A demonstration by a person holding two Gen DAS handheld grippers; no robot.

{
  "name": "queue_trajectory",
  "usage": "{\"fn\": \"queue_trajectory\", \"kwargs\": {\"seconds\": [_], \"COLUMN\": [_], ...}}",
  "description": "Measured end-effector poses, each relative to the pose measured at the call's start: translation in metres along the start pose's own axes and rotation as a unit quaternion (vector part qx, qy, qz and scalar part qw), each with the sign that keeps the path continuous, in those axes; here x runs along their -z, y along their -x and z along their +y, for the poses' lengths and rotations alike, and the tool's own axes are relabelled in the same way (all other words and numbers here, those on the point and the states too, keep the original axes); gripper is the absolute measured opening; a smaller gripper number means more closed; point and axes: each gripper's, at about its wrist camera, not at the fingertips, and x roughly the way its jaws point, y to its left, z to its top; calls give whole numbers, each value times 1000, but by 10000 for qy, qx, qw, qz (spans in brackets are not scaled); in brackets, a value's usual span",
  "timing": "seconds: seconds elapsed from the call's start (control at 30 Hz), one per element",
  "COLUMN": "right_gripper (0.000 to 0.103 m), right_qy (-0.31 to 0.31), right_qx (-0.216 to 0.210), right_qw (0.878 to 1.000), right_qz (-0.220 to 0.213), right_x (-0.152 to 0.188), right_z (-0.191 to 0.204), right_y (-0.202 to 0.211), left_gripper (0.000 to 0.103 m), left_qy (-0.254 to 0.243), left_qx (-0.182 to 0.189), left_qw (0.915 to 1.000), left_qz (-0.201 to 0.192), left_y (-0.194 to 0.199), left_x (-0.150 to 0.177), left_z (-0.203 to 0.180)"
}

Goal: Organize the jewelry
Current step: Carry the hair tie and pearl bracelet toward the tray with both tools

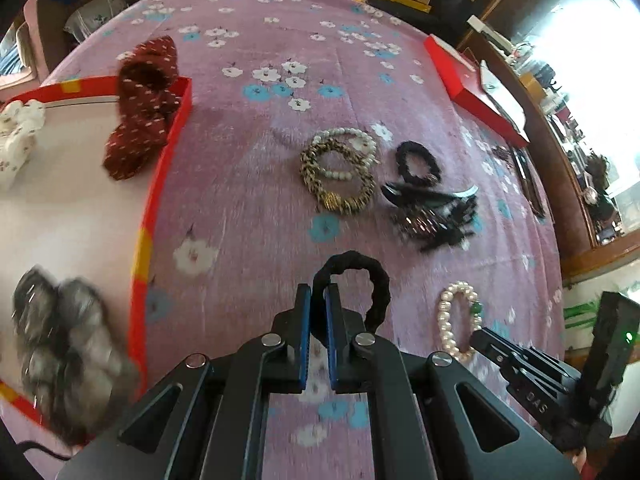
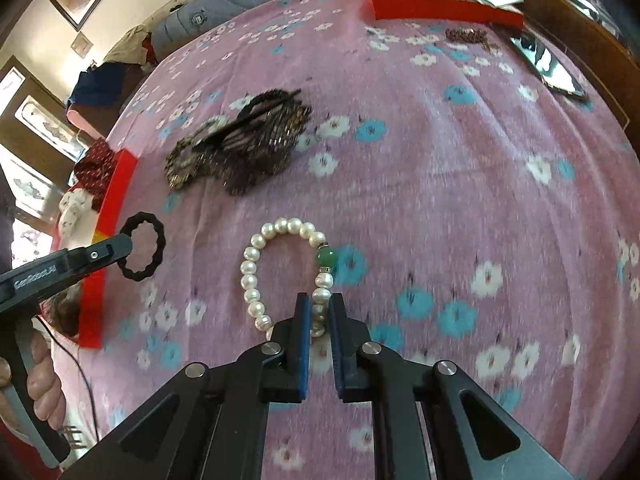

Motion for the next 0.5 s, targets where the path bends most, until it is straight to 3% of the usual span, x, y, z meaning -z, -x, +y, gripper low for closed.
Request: {"fn": "queue_trajectory", "kwargs": {"seconds": [0.2,0.5], "right_gripper": [10,10], "right_qy": [-75,140], "right_qx": [-171,-227], "right_qw": [9998,9989], "right_qz": [-116,-393], "right_x": [14,19], "right_z": [2,22], "right_y": [21,50], "left_gripper": [6,6], "left_qy": [-178,-281], "left_qx": [24,-251], "left_qw": [9994,9974], "left_qz": [-282,-617], "left_y": [40,81], "left_x": [23,46], "left_z": [-10,-9]}}
